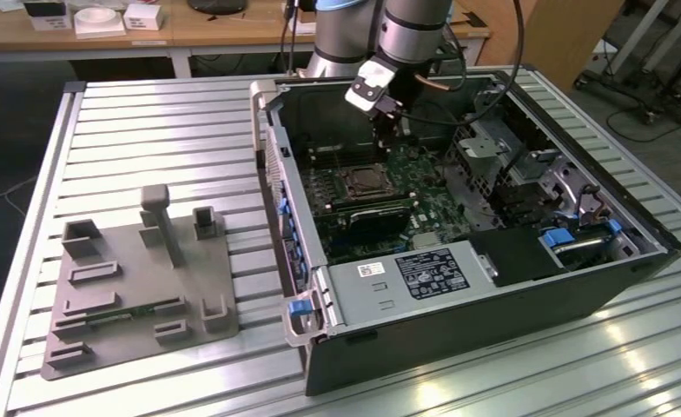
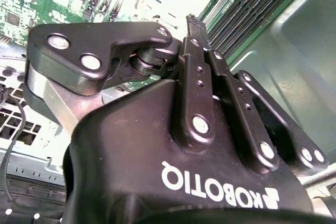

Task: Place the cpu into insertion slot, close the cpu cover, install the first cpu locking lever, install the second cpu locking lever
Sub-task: 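Install the first cpu locking lever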

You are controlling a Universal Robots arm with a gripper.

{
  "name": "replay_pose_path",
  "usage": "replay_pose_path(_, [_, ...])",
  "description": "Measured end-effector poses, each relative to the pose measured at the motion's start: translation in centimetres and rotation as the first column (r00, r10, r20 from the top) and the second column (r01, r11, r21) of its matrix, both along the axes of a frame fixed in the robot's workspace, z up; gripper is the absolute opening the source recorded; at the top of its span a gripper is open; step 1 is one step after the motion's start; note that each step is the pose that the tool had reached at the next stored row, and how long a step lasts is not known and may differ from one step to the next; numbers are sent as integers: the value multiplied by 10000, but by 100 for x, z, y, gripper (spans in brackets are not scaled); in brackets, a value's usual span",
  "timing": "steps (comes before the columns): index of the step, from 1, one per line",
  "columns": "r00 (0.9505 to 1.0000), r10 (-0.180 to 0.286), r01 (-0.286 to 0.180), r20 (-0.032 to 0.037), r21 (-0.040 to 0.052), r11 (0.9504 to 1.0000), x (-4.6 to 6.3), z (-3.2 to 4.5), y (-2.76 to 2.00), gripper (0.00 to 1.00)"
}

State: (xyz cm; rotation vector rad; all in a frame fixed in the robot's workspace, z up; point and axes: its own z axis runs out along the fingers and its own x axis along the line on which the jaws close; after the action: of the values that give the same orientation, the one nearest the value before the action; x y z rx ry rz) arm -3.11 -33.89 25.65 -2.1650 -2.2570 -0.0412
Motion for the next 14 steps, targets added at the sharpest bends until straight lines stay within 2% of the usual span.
replay_pose_path(3, [9999, 139, -139, 0, -3, 9999, 0, 1, 2, 11])
replay_pose_path(7, [9964, 842, -842, -2, -4, 9964, -1, 0, 2, 11])
replay_pose_path(11, [9876, 1568, -1568, -1, -3, 9876, 0, -1, 2, 11])
replay_pose_path(14, [9776, 2103, -2103, -1, -3, 9776, -1, -2, 2, 11])
